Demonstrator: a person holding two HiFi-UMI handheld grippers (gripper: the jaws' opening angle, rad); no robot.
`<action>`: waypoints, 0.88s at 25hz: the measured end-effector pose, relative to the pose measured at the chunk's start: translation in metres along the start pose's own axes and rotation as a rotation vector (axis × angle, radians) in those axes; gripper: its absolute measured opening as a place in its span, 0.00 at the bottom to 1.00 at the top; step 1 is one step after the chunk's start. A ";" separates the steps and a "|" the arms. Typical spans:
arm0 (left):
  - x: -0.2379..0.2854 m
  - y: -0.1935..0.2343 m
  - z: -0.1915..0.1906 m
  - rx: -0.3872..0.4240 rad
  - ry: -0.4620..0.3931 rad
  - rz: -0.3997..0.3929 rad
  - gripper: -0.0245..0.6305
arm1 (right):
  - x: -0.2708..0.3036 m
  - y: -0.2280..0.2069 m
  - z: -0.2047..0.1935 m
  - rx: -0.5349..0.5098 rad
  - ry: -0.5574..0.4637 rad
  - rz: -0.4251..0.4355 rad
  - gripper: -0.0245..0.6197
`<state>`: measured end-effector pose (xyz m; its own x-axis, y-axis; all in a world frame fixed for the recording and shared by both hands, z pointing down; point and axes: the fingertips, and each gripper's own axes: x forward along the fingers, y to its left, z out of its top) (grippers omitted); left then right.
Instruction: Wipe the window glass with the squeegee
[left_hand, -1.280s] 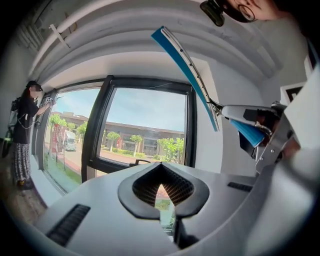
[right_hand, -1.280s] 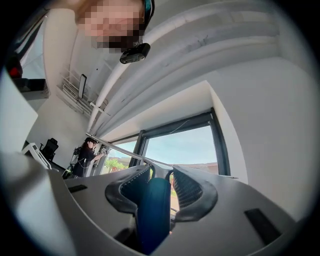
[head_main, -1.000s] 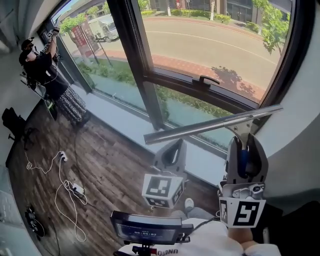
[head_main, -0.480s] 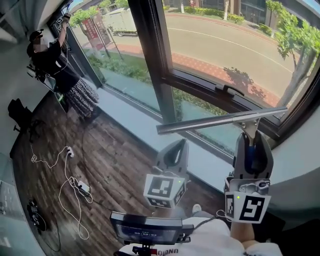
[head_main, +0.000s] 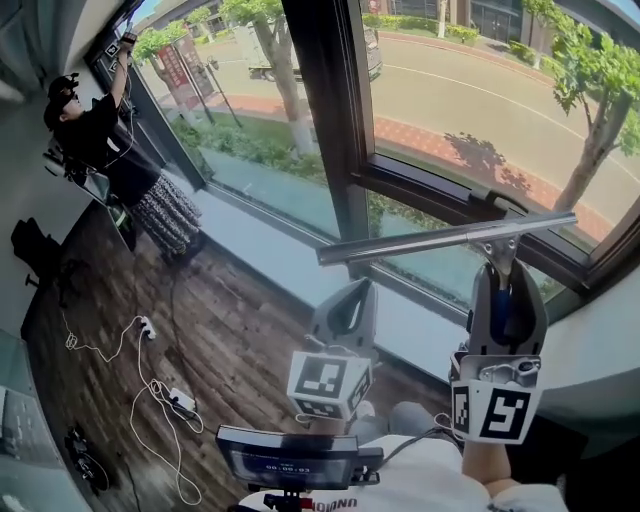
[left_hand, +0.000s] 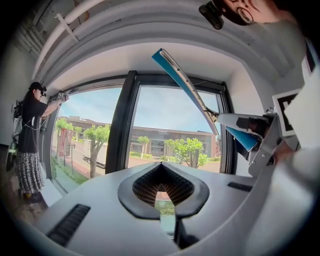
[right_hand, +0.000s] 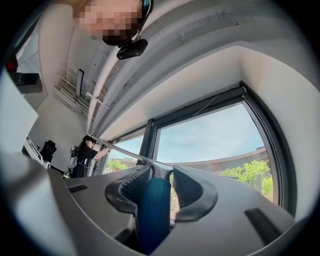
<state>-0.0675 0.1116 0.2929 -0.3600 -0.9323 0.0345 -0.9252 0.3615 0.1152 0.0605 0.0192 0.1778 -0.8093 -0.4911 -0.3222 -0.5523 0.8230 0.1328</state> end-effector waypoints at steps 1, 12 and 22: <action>0.004 0.007 -0.002 -0.010 0.004 -0.003 0.04 | 0.005 0.002 -0.003 -0.006 0.008 -0.008 0.27; 0.090 0.034 -0.002 -0.013 0.032 -0.064 0.04 | 0.079 -0.024 -0.036 -0.019 0.029 -0.072 0.27; 0.186 0.013 -0.006 0.022 0.045 -0.212 0.04 | 0.113 -0.083 -0.063 -0.041 0.018 -0.217 0.27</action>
<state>-0.1455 -0.0578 0.3070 -0.1520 -0.9868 0.0557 -0.9822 0.1571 0.1031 0.0019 -0.1233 0.1897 -0.6737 -0.6609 -0.3307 -0.7213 0.6853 0.1000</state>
